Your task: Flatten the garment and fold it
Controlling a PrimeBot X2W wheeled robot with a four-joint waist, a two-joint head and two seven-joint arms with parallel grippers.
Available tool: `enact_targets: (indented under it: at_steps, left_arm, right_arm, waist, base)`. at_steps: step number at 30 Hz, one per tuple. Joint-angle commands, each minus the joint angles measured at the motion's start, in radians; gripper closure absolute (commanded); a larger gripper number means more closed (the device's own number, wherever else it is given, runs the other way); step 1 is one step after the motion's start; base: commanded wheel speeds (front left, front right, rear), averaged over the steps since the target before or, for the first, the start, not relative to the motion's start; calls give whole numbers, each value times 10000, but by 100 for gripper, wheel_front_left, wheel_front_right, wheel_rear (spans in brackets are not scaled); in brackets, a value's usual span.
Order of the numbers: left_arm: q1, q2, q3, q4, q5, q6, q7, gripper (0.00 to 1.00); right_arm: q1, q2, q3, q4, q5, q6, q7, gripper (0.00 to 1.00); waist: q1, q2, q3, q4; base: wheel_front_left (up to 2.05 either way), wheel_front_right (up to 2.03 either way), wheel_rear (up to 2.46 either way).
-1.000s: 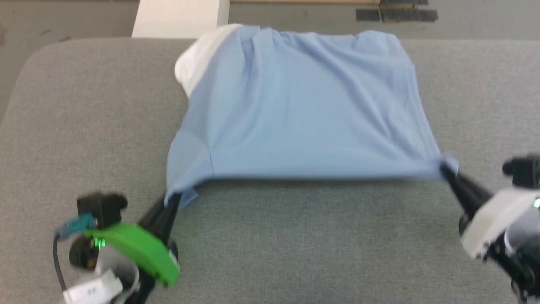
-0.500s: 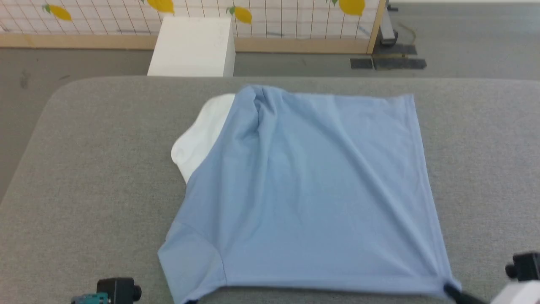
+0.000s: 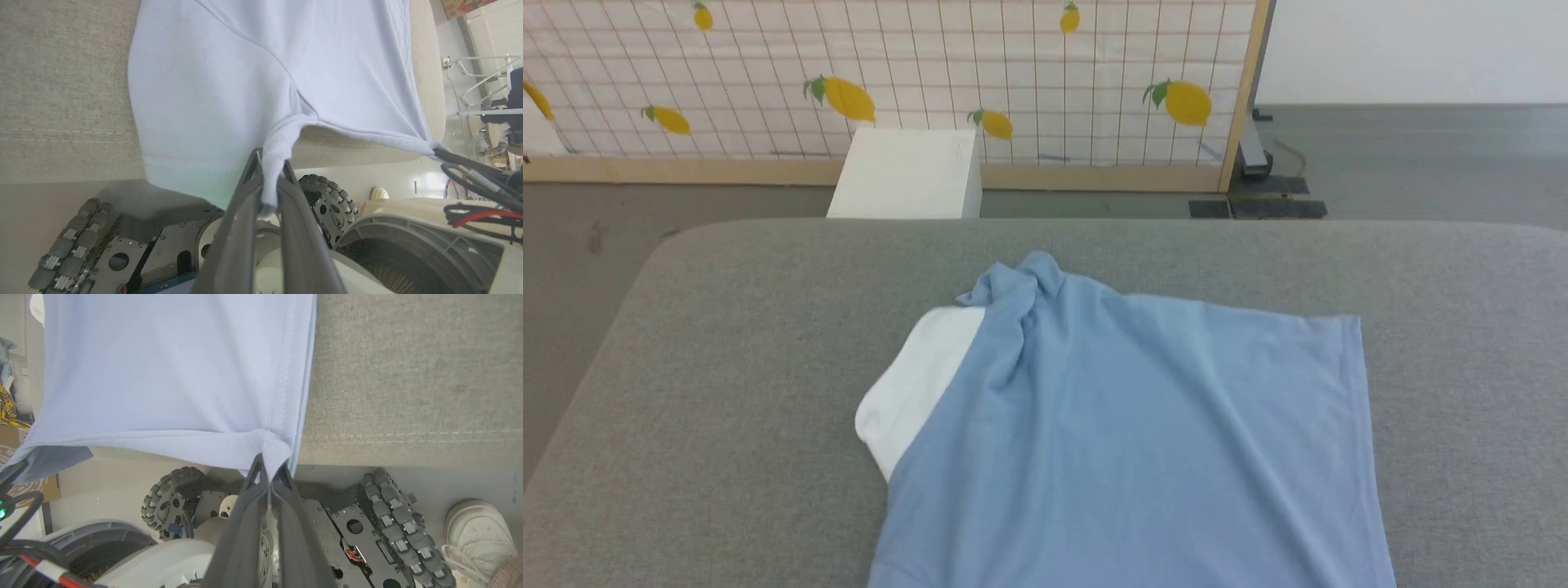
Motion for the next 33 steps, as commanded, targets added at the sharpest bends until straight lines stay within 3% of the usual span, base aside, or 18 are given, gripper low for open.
enact_targets:
  at_steps: [1, 5, 10, 20, 27, 33]
  left_arm:
    - [232, 179, 45, -178, -16, 107, 26, 100]
    - [166, 327, 317, -514, 309, 201, -296, 100]
    - [-695, 579, 427, -387, 1157, 60, -475, 100]
    - [-4491, 765, -183, 1012, 3601, -983, -73, 100]
    - [-7180, -147, -987, 2708, 4784, -1885, 118, 100]
    - [-8655, -1067, -1549, 4594, 5494, -2477, -339, 100]
  right_arm:
    - [155, 137, -147, -265, -85, -15, 278, 100]
    - [-81, 356, -399, -885, -255, -15, 249, 100]
    - [-860, 156, -285, -1054, -551, -15, -694, 100]
    - [-3106, -1039, 485, -123, -1102, -15, -2929, 100]
    - [-4621, -1694, 1006, 968, -1289, -15, -3930, 100]
    - [-5494, -2043, 1494, 1947, -1341, -15, -4356, 100]
  waist:
    - [1, 0, -160, -37]
    - [1, 0, -166, -49]
    - [1, 0, 191, -52]
    - [1, 0, 1851, -177]
    - [1, 0, 2954, -294]
    - [1, 0, 3477, -347]
  base:
    - [0, 0, 0]
    - [0, 0, 0]
    - [0, 0, 0]
    - [0, 0, 0]
    - [0, 0, 0]
    - [0, 0, 0]
